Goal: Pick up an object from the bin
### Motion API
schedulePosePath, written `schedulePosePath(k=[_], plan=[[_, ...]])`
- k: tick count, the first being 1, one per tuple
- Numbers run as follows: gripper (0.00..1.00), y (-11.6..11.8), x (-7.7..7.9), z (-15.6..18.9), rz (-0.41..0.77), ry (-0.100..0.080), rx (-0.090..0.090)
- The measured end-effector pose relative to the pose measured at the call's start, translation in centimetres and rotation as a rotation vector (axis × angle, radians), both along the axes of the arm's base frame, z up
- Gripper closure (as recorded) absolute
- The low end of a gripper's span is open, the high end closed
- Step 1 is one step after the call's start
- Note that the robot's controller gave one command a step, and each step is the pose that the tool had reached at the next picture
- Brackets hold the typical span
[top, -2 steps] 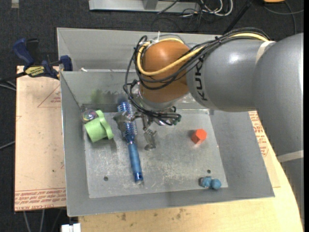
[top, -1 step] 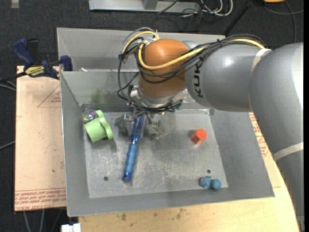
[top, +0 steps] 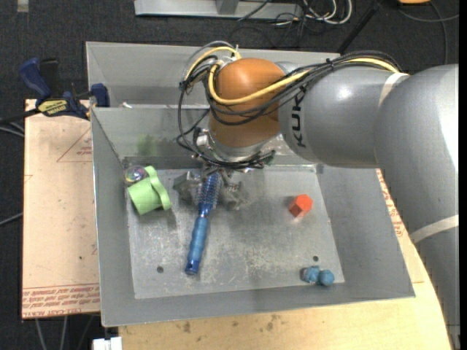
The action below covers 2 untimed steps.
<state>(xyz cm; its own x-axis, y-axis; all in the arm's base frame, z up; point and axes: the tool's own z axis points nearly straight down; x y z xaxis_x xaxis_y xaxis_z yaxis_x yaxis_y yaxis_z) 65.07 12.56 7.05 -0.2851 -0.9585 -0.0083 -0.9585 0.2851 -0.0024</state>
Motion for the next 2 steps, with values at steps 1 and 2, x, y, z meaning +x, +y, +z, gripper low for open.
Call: schedulePosePath(k=[1, 2], plan=[[1.0, 0.0, -0.04, -0.09, 0.0, 0.0, 0.0], [1.0, 0.08, -0.04, 0.16, -0.003, 0.003, -0.004]])
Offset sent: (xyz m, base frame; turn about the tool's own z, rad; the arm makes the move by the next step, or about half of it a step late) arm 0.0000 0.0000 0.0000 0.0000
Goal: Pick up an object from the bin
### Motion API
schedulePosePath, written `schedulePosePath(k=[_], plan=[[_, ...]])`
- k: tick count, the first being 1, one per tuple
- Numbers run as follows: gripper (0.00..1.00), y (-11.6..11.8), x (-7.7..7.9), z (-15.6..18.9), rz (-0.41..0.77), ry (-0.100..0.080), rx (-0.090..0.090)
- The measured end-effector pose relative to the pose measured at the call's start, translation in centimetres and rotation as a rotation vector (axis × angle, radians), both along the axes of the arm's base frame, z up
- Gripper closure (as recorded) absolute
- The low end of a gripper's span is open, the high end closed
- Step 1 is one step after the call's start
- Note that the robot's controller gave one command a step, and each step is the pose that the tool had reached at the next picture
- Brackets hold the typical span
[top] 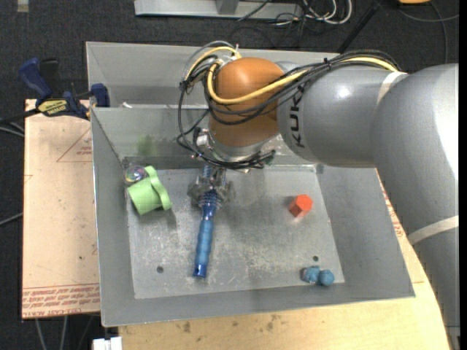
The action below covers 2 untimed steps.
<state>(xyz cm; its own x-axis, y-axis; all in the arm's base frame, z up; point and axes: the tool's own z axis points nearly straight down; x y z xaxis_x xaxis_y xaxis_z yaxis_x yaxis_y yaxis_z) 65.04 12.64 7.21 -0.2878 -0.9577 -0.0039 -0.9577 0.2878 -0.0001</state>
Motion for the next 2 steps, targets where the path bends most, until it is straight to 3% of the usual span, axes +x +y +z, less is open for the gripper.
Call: schedulePosePath(k=[2], plan=[[1.0, 0.2, 0.1, 5.4, -0.005, -0.003, 0.0]])
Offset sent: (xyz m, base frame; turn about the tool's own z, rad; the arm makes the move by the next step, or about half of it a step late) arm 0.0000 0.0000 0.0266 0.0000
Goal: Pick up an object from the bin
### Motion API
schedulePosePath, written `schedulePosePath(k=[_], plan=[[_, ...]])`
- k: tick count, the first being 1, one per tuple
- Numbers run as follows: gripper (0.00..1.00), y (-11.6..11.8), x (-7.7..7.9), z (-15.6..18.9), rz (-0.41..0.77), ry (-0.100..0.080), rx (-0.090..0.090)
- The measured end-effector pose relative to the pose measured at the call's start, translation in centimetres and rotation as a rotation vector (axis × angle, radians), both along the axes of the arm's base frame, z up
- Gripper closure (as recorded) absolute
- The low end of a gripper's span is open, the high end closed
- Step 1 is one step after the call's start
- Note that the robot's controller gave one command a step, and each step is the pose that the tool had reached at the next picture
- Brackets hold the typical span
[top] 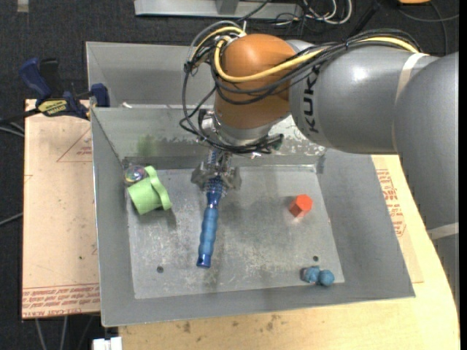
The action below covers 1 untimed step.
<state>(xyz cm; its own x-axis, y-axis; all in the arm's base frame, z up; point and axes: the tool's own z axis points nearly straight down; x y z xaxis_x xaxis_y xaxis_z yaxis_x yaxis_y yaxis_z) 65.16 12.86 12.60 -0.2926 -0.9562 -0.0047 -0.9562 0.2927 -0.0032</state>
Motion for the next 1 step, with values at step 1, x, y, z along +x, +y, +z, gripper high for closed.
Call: schedulePosePath(k=[1], plan=[[1.0, 0.1, 0.15, 6.9, -0.003, -0.005, 0.0]])
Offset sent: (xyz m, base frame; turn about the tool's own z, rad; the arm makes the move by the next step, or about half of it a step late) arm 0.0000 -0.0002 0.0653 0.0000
